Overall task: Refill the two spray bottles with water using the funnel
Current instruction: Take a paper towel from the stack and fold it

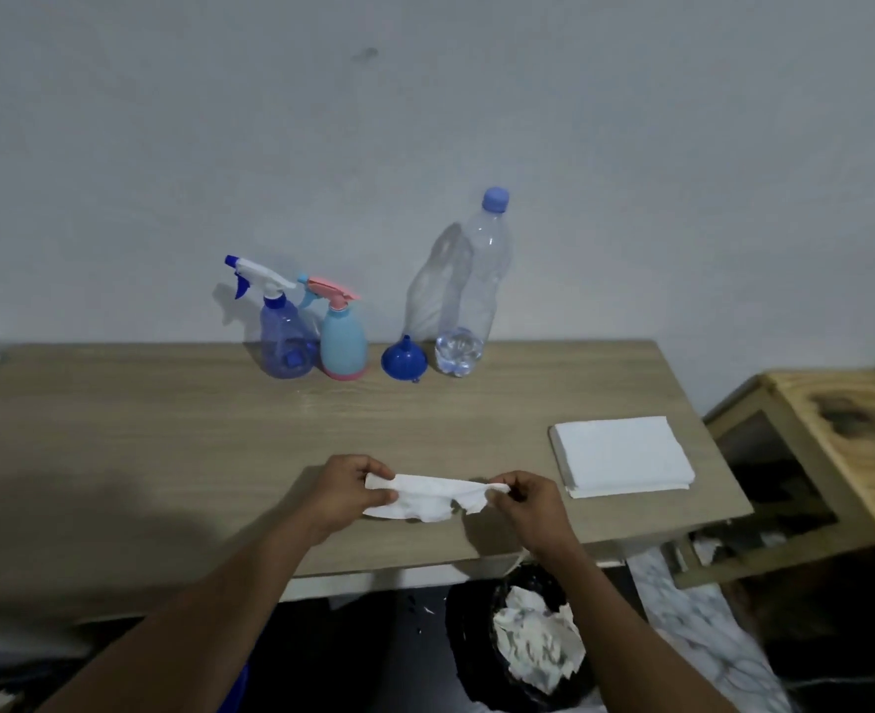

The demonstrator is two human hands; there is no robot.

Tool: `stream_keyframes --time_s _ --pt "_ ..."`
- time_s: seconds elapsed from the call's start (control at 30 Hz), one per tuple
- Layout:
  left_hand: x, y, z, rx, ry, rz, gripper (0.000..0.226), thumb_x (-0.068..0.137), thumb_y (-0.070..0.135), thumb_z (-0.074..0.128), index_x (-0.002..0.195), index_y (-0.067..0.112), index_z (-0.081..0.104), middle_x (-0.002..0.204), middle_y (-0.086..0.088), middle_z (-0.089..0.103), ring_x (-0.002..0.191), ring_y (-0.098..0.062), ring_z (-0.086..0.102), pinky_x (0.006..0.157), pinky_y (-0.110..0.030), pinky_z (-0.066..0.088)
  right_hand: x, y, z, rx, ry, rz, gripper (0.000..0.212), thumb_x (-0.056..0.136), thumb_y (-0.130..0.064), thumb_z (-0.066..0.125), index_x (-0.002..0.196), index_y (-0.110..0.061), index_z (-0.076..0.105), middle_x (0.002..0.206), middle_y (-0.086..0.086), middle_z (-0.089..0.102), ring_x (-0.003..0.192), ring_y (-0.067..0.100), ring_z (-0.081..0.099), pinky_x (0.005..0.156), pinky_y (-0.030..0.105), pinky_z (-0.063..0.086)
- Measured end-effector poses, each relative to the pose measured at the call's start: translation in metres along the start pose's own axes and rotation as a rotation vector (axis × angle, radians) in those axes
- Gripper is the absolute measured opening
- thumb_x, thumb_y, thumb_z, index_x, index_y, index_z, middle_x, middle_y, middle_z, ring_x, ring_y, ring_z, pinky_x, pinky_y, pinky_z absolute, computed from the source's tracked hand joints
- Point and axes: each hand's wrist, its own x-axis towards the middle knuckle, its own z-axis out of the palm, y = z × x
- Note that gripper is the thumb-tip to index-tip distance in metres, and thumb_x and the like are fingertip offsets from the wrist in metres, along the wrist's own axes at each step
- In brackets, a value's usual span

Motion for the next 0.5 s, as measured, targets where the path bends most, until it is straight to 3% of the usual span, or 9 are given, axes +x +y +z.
stream_keyframes --time_s 0.13,0.2,0.3,0.4,0.5 --pt "-0.009 0.004 0.062 0.061 -0.019 -0.021 0.026 0.075 0.005 0.084 0.099 0.010 0.075 0.085 -0.001 0.069 0.076 -0.014 0.056 0.057 -0.010 0.042 -0.012 0.037 -0.040 -0.034 0.083 0.073 0.016 0.087 -0.004 0.072 0.073 -0.010 0.073 0.069 -0.004 0.073 0.065 0.004 0.067 0.066 0.025 0.053" --pt "-0.014 0.005 0.084 0.090 0.004 -0.027 0.025 0.074 0.012 0.086 0.096 0.018 0.076 0.078 0.002 0.063 0.069 -0.011 0.051 0.055 -0.013 0.040 -0.012 0.054 -0.051 -0.117 0.127 0.065 0.010 0.090 -0.008 0.071 0.082 -0.003 0.075 0.081 -0.001 0.073 0.072 0.010 0.068 0.067 0.025 0.052" --pt "-0.016 0.004 0.106 0.126 0.036 -0.070 0.024 0.070 0.021 0.088 0.088 0.028 0.076 0.072 0.000 0.058 0.061 -0.012 0.047 0.058 -0.023 0.041 -0.006 0.069 -0.060 -0.182 0.118 0.059 0.013 0.094 -0.003 0.065 0.104 0.001 0.073 0.108 -0.007 0.062 0.082 0.007 0.064 0.070 0.013 0.052" --pt "-0.017 -0.001 0.119 0.140 0.098 -0.095 0.027 0.060 0.033 0.089 0.083 0.039 0.076 0.071 0.002 0.065 0.061 -0.013 0.055 0.060 -0.028 0.051 0.003 0.081 -0.060 -0.289 0.053 0.004 0.022 0.096 -0.009 0.062 0.115 -0.003 0.072 0.134 0.000 0.056 0.107 0.016 0.064 0.095 0.028 0.052" --pt "-0.014 -0.013 0.127 0.132 0.143 -0.054 0.028 0.054 0.036 0.088 0.079 0.040 0.076 0.086 -0.002 0.076 0.076 -0.027 0.069 0.075 -0.038 0.058 0.007 0.080 -0.063 -0.318 0.037 -0.025 0.025 0.096 -0.015 0.060 0.119 -0.011 0.069 0.131 -0.003 0.064 0.108 0.018 0.066 0.094 0.031 0.053"
